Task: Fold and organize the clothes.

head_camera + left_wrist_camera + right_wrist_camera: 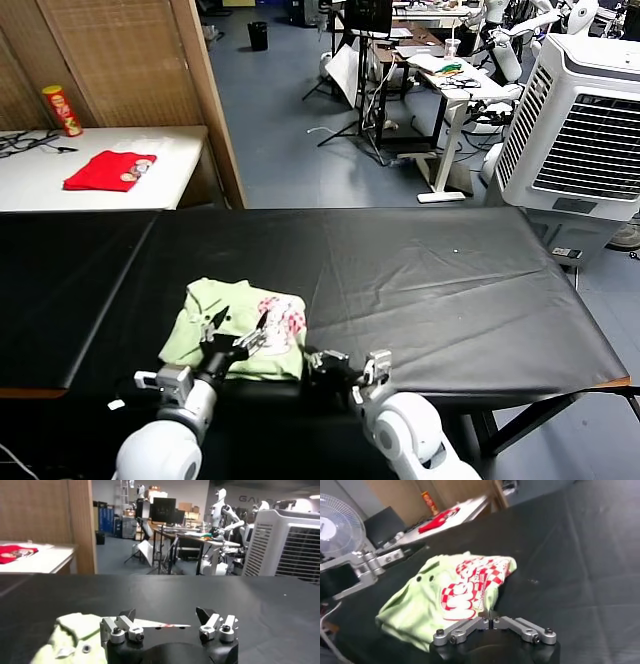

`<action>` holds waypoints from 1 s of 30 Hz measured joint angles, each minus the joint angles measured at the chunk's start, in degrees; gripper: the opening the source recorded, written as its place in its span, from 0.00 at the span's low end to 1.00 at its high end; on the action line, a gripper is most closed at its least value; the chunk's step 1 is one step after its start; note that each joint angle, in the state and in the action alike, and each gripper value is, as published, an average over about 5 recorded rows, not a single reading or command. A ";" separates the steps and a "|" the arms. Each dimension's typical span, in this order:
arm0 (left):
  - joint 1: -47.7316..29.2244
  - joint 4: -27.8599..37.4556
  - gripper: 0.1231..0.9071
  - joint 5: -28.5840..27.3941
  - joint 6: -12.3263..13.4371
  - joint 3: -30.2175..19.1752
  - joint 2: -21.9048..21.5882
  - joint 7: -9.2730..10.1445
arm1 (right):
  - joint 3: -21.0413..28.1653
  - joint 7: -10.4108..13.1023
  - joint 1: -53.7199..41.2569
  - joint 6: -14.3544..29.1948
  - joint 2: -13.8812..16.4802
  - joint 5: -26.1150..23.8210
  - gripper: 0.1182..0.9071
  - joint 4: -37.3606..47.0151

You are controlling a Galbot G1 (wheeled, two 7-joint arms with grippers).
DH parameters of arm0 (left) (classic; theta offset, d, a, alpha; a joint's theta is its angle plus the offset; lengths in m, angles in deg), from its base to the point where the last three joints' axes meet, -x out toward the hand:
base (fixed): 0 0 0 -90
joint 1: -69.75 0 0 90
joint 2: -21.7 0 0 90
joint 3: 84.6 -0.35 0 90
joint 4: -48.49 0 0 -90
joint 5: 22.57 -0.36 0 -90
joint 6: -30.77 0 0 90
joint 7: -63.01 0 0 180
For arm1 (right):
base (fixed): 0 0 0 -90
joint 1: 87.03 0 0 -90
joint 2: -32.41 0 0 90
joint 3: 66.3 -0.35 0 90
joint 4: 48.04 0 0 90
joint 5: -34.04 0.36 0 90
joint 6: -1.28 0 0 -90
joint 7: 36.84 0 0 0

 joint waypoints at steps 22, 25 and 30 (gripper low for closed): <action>3.93 0.80 0.86 3.33 5.61 1.19 -7.37 3.72 | -14.11 0.02 18.28 19.24 7.79 -20.94 0.84 -13.51; 6.06 -0.25 0.86 3.14 6.96 2.28 -8.52 4.33 | -15.09 1.99 22.05 23.38 8.01 -21.26 0.86 -15.71; 11.48 -1.59 0.86 1.50 10.01 3.83 -9.29 5.42 | -16.24 5.34 29.06 29.48 7.37 -22.91 0.86 -18.51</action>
